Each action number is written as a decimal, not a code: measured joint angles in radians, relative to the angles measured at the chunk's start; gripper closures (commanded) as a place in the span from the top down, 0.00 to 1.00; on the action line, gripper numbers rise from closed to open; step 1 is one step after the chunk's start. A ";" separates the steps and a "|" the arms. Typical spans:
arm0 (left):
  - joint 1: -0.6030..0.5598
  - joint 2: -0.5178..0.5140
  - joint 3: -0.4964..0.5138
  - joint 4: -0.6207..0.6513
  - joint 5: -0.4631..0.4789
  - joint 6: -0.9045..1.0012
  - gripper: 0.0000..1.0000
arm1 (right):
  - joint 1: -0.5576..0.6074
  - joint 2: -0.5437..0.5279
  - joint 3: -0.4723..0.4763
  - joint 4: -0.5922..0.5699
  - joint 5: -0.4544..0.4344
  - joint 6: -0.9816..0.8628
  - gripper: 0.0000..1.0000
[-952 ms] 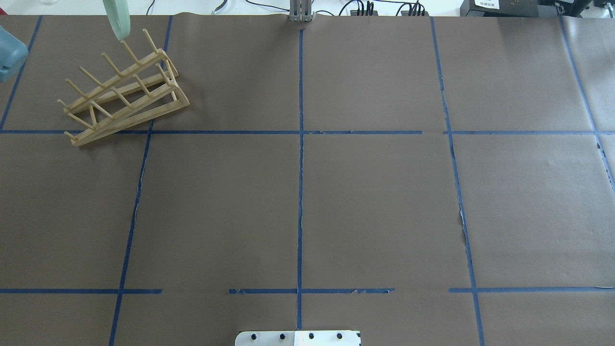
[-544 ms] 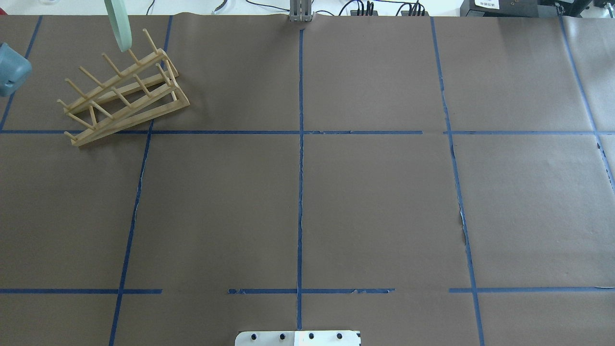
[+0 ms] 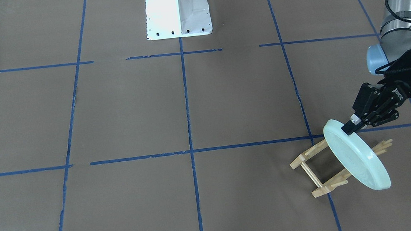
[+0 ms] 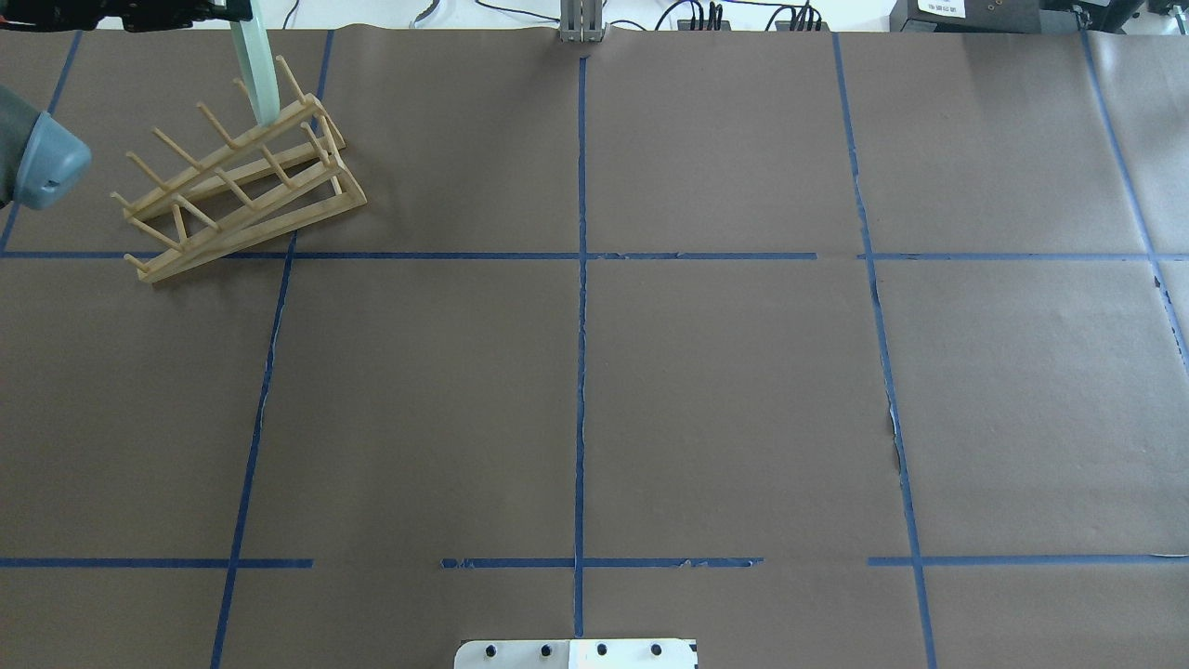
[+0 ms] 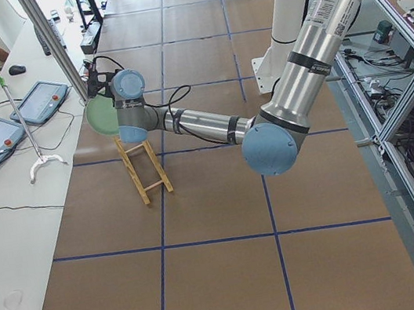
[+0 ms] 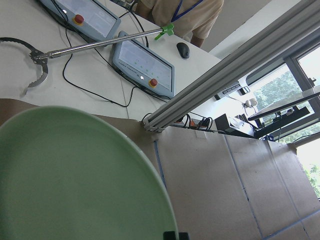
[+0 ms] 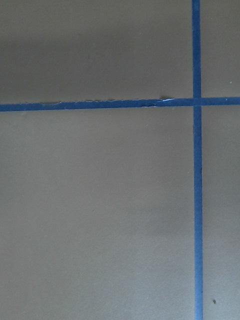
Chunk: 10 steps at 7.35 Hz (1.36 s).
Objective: Place plate on rack
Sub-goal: 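Lower the upright plate into a slot of the wooden rack with the left gripper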
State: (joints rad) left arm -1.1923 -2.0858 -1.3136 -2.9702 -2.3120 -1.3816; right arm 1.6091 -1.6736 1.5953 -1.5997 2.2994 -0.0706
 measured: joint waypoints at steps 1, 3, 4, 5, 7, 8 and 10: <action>0.005 0.001 0.008 -0.011 0.001 0.000 0.00 | 0.000 0.000 0.000 0.001 0.000 0.000 1.00; 0.021 0.001 0.034 -0.038 0.003 0.000 0.00 | 0.000 0.000 0.000 0.001 0.000 0.000 1.00; 0.034 0.001 0.042 -0.044 0.004 0.000 0.00 | 0.000 0.000 0.000 0.001 0.000 0.000 1.00; 0.042 0.002 0.049 -0.047 0.004 0.000 0.00 | 0.000 0.000 0.000 0.001 0.000 0.000 1.00; 0.049 0.003 0.060 -0.049 0.005 0.001 0.00 | 0.000 0.000 0.000 0.001 0.000 0.000 1.00; 0.049 0.004 0.064 -0.049 0.005 0.001 0.00 | 0.000 0.000 0.000 0.001 0.000 0.000 1.00; 0.050 0.004 0.073 -0.050 0.006 0.002 0.00 | 0.000 0.000 0.000 0.000 0.000 0.000 1.00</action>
State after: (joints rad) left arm -1.1424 -2.0817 -1.2405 -3.0202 -2.3058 -1.3796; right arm 1.6092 -1.6736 1.5953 -1.5995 2.2994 -0.0706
